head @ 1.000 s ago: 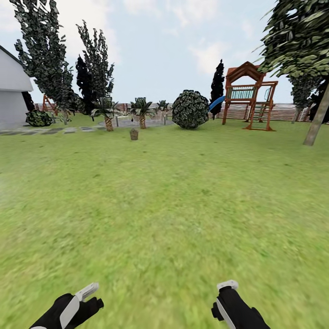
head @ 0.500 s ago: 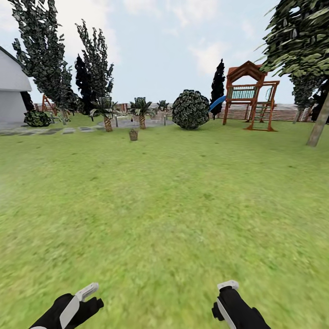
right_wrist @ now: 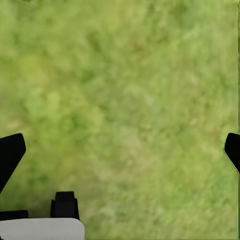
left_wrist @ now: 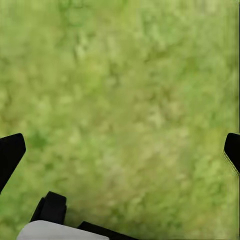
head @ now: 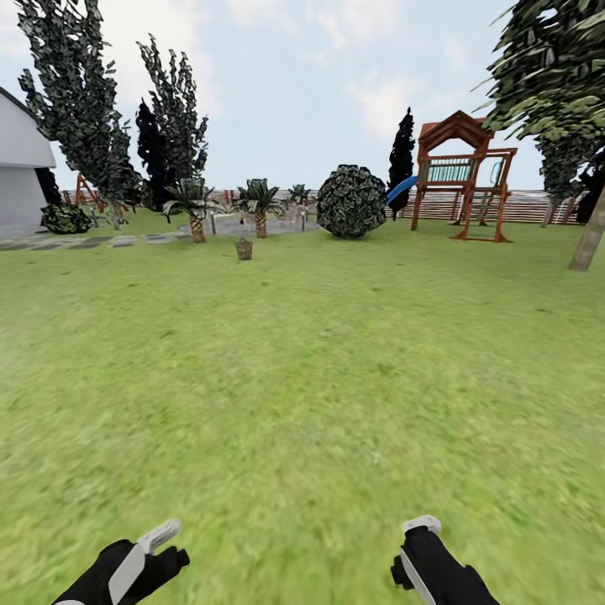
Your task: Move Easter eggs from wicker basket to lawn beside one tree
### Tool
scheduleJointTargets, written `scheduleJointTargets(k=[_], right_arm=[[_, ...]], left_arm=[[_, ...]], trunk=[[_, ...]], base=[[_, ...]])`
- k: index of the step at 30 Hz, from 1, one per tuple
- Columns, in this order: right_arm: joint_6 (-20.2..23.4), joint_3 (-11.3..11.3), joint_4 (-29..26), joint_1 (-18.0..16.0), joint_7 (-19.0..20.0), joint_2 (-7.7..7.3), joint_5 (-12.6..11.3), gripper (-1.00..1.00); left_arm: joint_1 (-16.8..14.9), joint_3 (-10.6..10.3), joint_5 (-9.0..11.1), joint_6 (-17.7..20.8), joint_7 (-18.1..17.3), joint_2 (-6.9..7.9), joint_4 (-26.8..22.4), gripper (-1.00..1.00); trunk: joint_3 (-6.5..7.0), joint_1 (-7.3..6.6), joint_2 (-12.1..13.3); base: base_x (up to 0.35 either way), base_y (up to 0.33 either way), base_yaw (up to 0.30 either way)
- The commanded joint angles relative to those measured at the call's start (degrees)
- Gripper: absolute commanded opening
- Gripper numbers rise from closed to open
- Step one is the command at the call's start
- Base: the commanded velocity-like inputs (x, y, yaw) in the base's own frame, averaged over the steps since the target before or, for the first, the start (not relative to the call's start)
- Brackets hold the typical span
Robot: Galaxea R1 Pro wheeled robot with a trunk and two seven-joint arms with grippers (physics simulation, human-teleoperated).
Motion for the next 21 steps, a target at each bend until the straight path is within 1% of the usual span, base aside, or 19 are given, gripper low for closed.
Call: scheduleJointTargets(k=[1, 2, 3, 4, 5, 6, 7, 8, 9, 11, 14, 17, 21], right_arm=[[0.3, 0.1, -0.1, 0.0, 0.0, -0.42, 0.2, 1.0], [0.3, 0.1, -0.1, 0.0, 0.1, -1.13, 0.2, 1.0], [0.3, -0.2, -0.8, 0.0, 0.2, -3.13, 0.2, 1.0], [0.5, -1.1, -1.9, 0.0, 0.4, -5.05, 0.0, 1.0], [0.7, -2.9, -3.3, 0.0, 0.8, -7.21, -0.5, 1.0], [0.9, -5.1, -4.4, 0.0, 1.4, -9.19, -1.4, 1.0], [1.0, -7.3, -5.2, 0.0, 1.8, -10.68, -2.4, 1.0], [1.1, -8.8, -5.6, 0.0, 2.1, -11.62, -3.0, 1.0], [1.3, -9.6, -6.0, 0.0, 2.3, -12.4, -3.6, 1.0], [1.4, -9.6, -6.3, 0.0, 2.4, -12.83, -4.0, 1.0], [1.5, -9.0, -6.4, 0.0, 2.5, -13.11, -4.2, 1.0], [1.5, -8.8, -6.5, 0.0, 2.5, -13.42, -4.2, 1.0], [1.6, -8.7, -6.5, 0.0, 2.4, -13.32, -4.2, 1.0]], left_arm=[[0.0, 0.2, 0.6, 0.4, 0.3, 0.07, -0.1, 1.0], [0.0, 0.2, 0.6, 0.4, 0.3, 0.21, -0.1, 1.0], [0.0, 0.3, 0.6, 0.5, -0.2, 0.76, -0.2, 1.0], [0.0, 0.3, 0.6, 0.6, -0.8, 1.53, -0.3, 1.0], [0.0, 0.3, 0.6, 0.7, -1.9, 2.64, -0.4, 1.0], [0.0, 0.3, 0.6, 0.8, -3.2, 3.9, -0.4, 1.0], [0.0, 0.3, 0.6, 0.9, -5.1, 5.23, -0.4, 1.0], [0.0, 0.3, 0.5, 1.0, -6.6, 6.34, -0.4, 1.0], [0.0, 0.3, 0.5, 1.1, -8.0, 7.82, -0.4, 1.0], [0.0, 0.3, 0.4, 1.1, -9.0, 9.87, -0.5, 1.0], [0.0, 0.3, 0.4, 1.2, -9.4, 11.41, -0.6, 1.0], [0.0, 0.3, 0.4, 1.3, -9.7, 12.05, -0.8, 1.0], [0.0, 0.1, 0.4, 1.3, -9.7, 12.02, -0.9, 1.0]], trunk=[[-0.06, 0.03, 0.0], [-0.06, 0.03, 0.0], [-0.06, 0.03, 0.0], [-0.06, 0.03, 0.0], [-0.06, 0.03, 0.0], [-0.06, 0.03, 0.0], [-0.06, 0.03, 0.0], [-0.06, 0.03, 0.0], [-0.06, 0.03, 0.0], [-0.06, 0.03, 0.0], [-0.06, 0.03, 0.0], [-0.06, 0.03, 0.0], [-0.06, 0.03, 0.0]], base=[[0.325, 0.0, 0.0], [0.325, 0.0, 0.0], [0.325, 0.0, 0.0], [0.325, 0.0, 0.0], [0.325, 0.0, 0.0], [0.325, 0.0, 0.0], [0.325, 0.0, 0.0], [0.325, 0.0, 0.0], [0.325, 0.0, 0.0], [0.325, 0.0, 0.0], [0.325, 0.0, 0.0], [0.325, 0.0, 0.0], [0.325, 0.0, 0.0]])
